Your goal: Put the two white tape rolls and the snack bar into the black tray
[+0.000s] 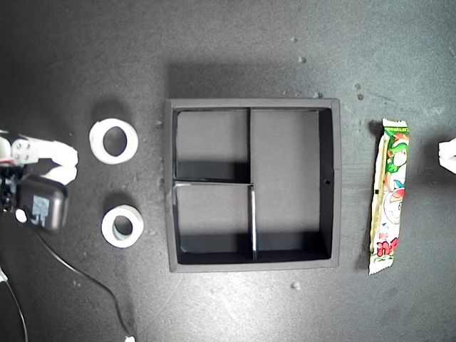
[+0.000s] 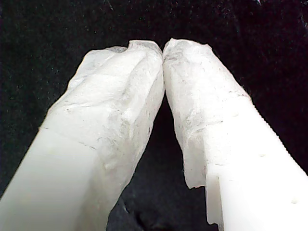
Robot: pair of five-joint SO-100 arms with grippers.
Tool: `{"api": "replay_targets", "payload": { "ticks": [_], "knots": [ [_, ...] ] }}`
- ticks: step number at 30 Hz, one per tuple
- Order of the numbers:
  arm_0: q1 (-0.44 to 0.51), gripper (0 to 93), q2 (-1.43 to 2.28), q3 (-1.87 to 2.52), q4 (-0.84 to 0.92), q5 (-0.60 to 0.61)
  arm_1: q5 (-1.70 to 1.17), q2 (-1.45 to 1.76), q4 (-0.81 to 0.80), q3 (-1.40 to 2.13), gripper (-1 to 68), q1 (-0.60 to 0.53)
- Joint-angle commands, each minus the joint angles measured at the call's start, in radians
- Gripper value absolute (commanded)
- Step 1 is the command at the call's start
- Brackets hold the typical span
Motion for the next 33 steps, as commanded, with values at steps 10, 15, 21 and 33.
{"api": "replay_targets", "payload": {
  "ticks": [10, 15, 21, 33],
  "knots": [
    [0.008, 0.1, 0.051, 0.058, 0.106, -0.060, 0.064, 0.006, 0.103, 0.012, -0.4, 0.009],
    [0.006, 0.1, 0.049, 0.058, 0.160, -0.095, 0.109, -0.002, 0.129, 0.012, -0.4, -0.005],
    [0.040, 0.0, 0.049, 0.005, 0.132, -0.026, -0.002, 0.006, -0.014, 0.011, -0.4, -0.014],
    [0.137, 2.4, 0.048, -0.216, -0.319, 0.319, -0.472, -0.009, -0.488, -0.250, -0.5, -0.031]
  ]
}}
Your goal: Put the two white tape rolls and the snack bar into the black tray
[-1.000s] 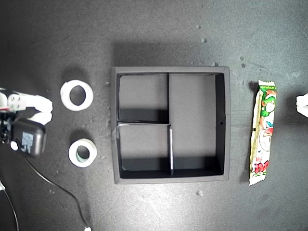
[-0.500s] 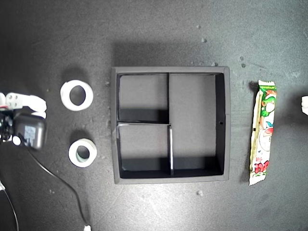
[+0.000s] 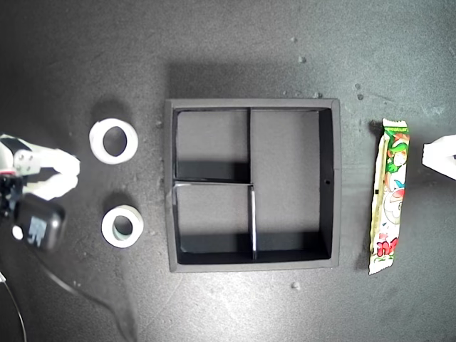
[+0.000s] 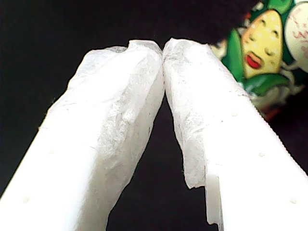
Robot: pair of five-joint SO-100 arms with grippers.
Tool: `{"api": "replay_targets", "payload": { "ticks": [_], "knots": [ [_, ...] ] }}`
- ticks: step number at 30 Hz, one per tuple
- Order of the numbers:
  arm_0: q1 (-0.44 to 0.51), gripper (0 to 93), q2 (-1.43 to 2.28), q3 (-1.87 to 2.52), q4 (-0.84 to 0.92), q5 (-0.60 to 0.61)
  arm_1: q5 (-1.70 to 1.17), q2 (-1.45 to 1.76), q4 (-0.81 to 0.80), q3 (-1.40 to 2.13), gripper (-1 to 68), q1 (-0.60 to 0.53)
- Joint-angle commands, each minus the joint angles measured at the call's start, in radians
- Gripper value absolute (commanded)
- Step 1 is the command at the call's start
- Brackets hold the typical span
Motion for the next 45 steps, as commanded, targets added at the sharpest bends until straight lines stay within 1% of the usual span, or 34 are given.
{"api": "replay_targets", "payload": {
  "ticks": [1, 4, 6, 8, 9, 12, 13, 15, 17, 19, 21, 23, 26, 33, 37, 45],
  "knots": [
    [0.020, 3.3, 0.048, -0.080, -0.160, 0.114, -0.064, -0.009, -0.034, -0.115, -0.5, 0.011],
    [0.021, 6.1, 0.048, -0.092, -0.242, 0.179, -0.054, -0.127, -0.080, -0.164, -0.4, 0.041],
    [0.026, 8.6, 0.031, -0.109, -0.279, 0.212, -0.074, -0.341, -0.127, -0.276, -0.1, 0.046],
    [0.035, 10.8, -0.037, -0.152, -0.308, 0.250, -0.117, -0.615, -0.117, -0.479, 2.1, 0.040],
    [0.038, 11.7, -0.087, -0.183, -0.319, 0.268, -0.137, -0.750, -0.074, -0.607, 4.0, 0.035],
    [0.043, 14.3, -0.278, -0.310, -0.324, 0.321, -0.184, -1.095, 0.123, -0.973, 12.8, 0.014],
    [0.043, 14.8, -0.354, -0.364, -0.305, 0.336, -0.190, -1.178, 0.198, -1.066, 15.7, 0.009],
    [0.029, 15.7, -0.532, -0.499, -0.201, 0.344, -0.195, -1.304, 0.331, -1.189, 21.3, 0.003],
    [-0.003, 16.2, -0.712, -0.621, -0.075, 0.328, -0.193, -1.341, 0.393, -1.206, 22.9, -0.015],
    [-0.032, 16.8, -0.847, -0.699, 0.015, 0.308, -0.178, -1.341, 0.430, -1.192, 24.5, -0.041],
    [-0.066, 17.2, -0.925, -0.729, 0.075, 0.282, -0.169, -1.341, 0.463, -1.181, 24.6, -0.069],
    [-0.103, 17.7, -0.959, -0.710, 0.103, 0.255, -0.169, -1.341, 0.476, -1.150, 23.1, -0.100],
    [-0.141, 18.5, -0.989, -0.655, 0.103, 0.227, -0.156, -1.341, 0.460, -1.074, 23.1, -0.130],
    [-0.156, 19.7, -1.097, -0.612, 0.069, 0.206, -0.132, -1.420, 0.443, -0.988, 28.6, -0.232],
    [-0.181, 19.9, -1.126, -0.583, 0.012, 0.207, -0.115, -1.499, 0.414, -0.977, 27.8, -0.250],
    [-0.204, 20.0, -1.172, -0.586, -0.026, 0.219, -0.103, -1.595, 0.365, -1.017, 26.4, -0.319]
  ]
}}
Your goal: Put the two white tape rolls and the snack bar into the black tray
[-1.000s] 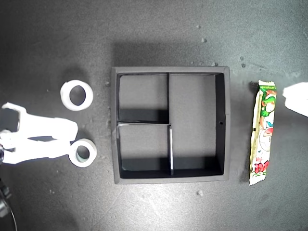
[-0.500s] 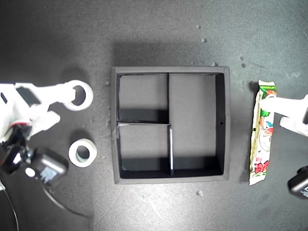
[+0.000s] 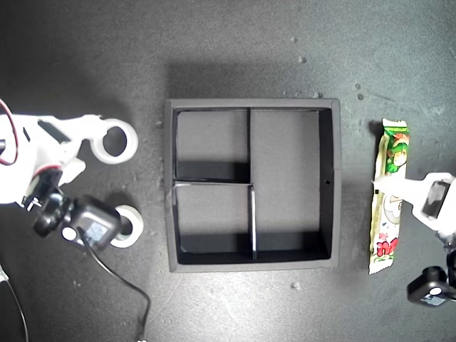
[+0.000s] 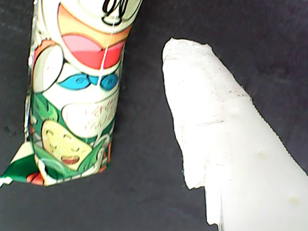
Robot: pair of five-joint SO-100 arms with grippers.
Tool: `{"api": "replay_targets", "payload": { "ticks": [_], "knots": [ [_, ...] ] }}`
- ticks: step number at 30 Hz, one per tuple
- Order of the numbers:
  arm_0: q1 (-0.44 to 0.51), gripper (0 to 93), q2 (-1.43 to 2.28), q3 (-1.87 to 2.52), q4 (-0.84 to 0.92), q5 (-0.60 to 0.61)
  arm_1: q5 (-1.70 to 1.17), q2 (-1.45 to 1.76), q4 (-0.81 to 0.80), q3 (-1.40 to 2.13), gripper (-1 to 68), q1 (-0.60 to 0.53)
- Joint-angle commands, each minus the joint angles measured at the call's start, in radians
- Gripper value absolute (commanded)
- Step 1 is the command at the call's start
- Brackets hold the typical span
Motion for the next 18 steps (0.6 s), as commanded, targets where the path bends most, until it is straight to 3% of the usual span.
{"api": "replay_targets", "payload": {
  "ticks": [1, 18],
  "knots": [
    [-0.012, 20.0, -0.014, -0.012, -0.028, 0.005, 0.015, -0.017, -0.028, -0.041, 25.9, -0.023],
    [0.064, 17.8, -0.008, -0.137, 0.032, -0.009, 0.041, -0.049, -0.084, -0.018, 21.0, -0.046]
  ]
}}
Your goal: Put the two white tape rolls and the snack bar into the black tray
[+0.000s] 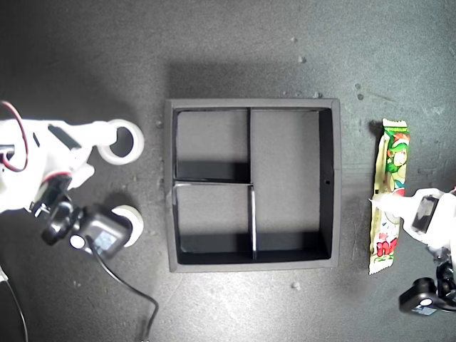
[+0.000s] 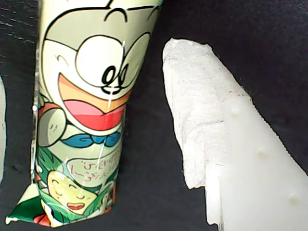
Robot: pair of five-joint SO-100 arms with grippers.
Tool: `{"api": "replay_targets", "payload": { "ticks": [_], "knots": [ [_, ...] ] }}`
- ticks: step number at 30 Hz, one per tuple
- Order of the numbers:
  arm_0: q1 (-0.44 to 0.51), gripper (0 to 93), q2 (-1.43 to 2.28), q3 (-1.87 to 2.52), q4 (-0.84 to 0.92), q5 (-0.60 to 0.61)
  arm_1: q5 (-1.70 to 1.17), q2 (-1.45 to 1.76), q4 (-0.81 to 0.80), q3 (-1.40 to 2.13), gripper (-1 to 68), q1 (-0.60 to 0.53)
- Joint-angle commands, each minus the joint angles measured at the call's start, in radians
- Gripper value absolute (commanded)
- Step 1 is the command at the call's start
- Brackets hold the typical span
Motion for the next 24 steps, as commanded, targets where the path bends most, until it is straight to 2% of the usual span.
{"api": "replay_targets", "payload": {
  "ticks": [1, 16, 24],
  "knots": [
    [0.017, 17.8, 0.052, -0.046, 0.006, -0.008, 0.000, 0.005, -0.012, -0.012, 20.9, 0.000],
    [0.020, 17.8, -0.287, -0.184, -0.066, 0.032, 0.014, 0.003, -0.026, -0.005, 20.1, -0.015],
    [-0.002, 17.4, -0.322, -0.163, -0.063, 0.018, 0.009, 0.003, -0.028, 0.023, 19.6, -0.018]
  ]
}}
